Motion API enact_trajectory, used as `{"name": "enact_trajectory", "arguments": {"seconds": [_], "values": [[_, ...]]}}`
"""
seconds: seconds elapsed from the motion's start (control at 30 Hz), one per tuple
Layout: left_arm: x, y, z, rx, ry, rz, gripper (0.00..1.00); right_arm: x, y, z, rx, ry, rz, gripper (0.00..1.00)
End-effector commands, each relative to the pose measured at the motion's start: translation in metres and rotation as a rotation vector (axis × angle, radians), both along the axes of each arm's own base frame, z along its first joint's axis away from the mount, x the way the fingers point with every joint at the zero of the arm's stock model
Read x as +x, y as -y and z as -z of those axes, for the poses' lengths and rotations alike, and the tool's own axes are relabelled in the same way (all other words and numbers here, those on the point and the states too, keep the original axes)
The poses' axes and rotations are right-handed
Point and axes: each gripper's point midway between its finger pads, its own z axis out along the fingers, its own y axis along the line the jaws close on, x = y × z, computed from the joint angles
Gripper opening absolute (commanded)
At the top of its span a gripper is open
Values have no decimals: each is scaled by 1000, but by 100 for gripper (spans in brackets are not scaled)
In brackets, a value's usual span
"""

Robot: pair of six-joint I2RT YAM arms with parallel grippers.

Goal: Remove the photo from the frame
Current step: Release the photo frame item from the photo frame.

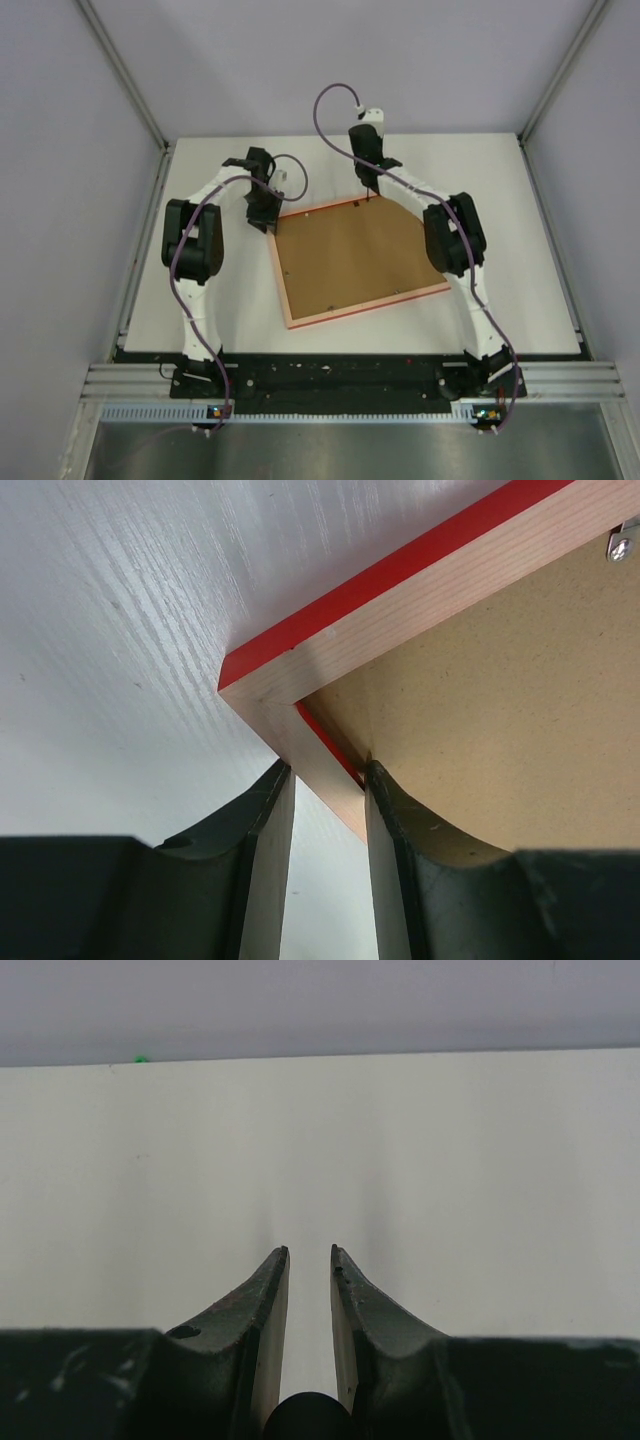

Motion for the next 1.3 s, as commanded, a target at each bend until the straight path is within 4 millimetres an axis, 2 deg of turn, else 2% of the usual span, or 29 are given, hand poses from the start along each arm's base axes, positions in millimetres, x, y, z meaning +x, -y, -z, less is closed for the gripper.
{"name": "enact_trajectory", "arguments": {"seconds": [0.0, 0.17, 0.53, 0.87, 1.27], "values": [[3, 17, -3, -62, 4, 37, 38, -1, -32, -16, 51, 39, -61, 0], [3, 17, -3, -60, 4, 35, 38, -1, -29, -18, 28, 51, -46, 0], [3, 13, -2, -44, 6, 27, 38, -4, -12, -64, -47, 104, -60, 0], [2, 13, -3, -43, 7, 25, 38, 1, 12, -59, -66, 115, 9, 0], [3, 13, -3, -44, 8, 23, 38, 2, 23, -77, -68, 149, 55, 0]]}}
